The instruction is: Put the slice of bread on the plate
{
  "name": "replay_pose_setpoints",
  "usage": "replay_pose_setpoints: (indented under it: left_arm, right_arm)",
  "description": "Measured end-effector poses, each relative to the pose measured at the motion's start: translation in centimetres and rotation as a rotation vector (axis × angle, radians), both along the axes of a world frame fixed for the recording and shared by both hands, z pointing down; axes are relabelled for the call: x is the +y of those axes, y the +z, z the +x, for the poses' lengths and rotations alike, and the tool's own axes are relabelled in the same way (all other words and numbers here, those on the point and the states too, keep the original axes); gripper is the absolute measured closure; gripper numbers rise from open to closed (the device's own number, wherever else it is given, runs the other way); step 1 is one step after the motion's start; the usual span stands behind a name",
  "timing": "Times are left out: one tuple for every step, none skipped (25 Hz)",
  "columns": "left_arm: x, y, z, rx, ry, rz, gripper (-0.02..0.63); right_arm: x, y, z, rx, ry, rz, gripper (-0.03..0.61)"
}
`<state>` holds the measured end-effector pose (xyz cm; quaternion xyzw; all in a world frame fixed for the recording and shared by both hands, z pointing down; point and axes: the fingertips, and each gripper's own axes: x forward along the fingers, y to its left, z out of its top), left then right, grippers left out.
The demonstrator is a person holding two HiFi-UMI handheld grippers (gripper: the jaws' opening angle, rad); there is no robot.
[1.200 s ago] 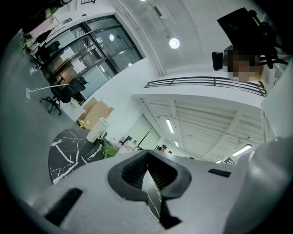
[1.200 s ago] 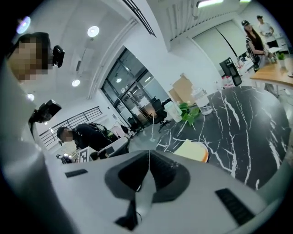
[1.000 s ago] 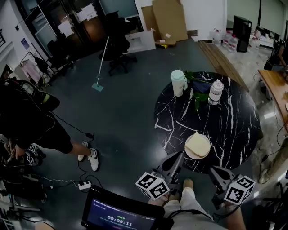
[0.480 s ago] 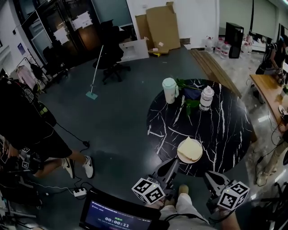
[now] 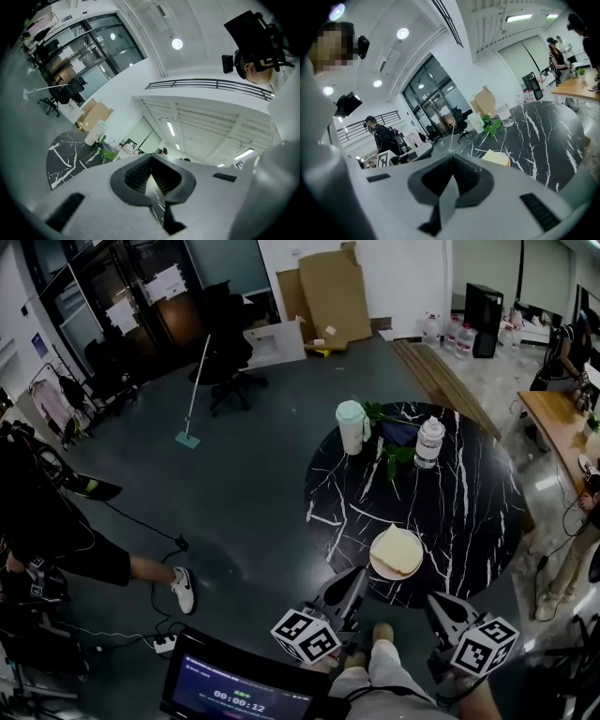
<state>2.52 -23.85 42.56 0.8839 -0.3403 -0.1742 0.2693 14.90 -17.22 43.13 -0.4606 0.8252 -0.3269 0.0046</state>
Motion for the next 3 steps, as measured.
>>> replay_pose_setpoints:
  left_arm:
    - [-0.14, 0.12, -0.06, -0.001, -0.001, -0.001, 0.606]
    - [-0.27, 0.23, -0.09, -0.001, -0.002, -0.001, 0.606]
    - [-0.40, 0.34, -0.12, -0.002, -0.002, -0.002, 0.607]
  right_arm:
    - [-0.16, 0.12, 0.02, 0.001, -0.001, 0.000, 0.569]
    - [-0.32, 0.23, 0.06, 0.003, -0.001, 0.000, 0.569]
    - [-0.48, 0.34, 0.10, 0.004, -0.001, 0.000, 0.569]
